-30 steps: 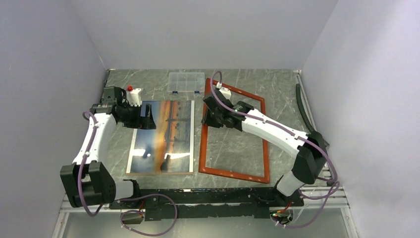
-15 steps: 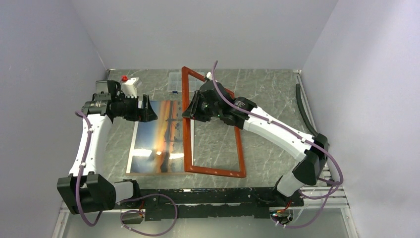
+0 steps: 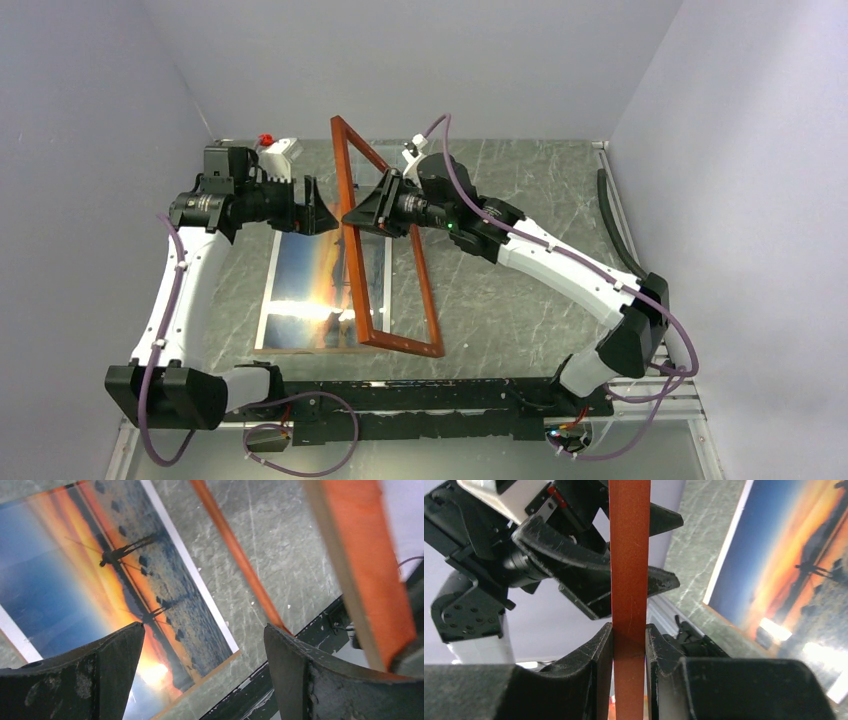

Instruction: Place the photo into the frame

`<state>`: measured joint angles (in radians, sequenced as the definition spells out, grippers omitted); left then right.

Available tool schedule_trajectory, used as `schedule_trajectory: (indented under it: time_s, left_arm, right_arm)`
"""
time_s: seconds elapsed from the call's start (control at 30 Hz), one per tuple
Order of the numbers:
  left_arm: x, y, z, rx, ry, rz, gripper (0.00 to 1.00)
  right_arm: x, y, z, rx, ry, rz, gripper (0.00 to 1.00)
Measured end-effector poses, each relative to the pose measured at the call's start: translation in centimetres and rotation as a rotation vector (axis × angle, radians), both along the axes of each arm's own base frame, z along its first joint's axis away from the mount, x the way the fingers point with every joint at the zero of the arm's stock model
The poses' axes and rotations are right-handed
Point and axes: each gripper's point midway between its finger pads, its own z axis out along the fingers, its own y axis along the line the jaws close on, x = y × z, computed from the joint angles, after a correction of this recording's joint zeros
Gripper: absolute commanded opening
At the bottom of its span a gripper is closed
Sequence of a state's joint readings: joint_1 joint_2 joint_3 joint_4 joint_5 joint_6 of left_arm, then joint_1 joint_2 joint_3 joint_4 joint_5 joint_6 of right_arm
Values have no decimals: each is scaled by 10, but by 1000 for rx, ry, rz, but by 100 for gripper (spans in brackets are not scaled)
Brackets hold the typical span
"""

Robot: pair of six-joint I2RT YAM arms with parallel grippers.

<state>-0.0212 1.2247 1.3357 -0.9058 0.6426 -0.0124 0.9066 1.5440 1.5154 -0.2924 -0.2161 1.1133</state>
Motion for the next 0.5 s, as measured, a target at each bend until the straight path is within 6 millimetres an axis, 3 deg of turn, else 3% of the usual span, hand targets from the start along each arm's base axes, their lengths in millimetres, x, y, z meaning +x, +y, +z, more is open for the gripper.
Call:
schedule_trajectory:
  time_s: [0.27, 0.4, 0.5]
  left_arm:
    - [-9, -27, 34, -33, -59, -54, 95]
    - [-16, -43, 38, -36, -60, -95, 95]
    - [-21, -54, 38, -34, -53, -125, 95]
  right_arm:
    - [11, -13, -6, 140, 115, -15, 0]
    - [13, -27, -12, 187, 167, -38, 0]
    - [15, -37, -9, 232, 173, -46, 6]
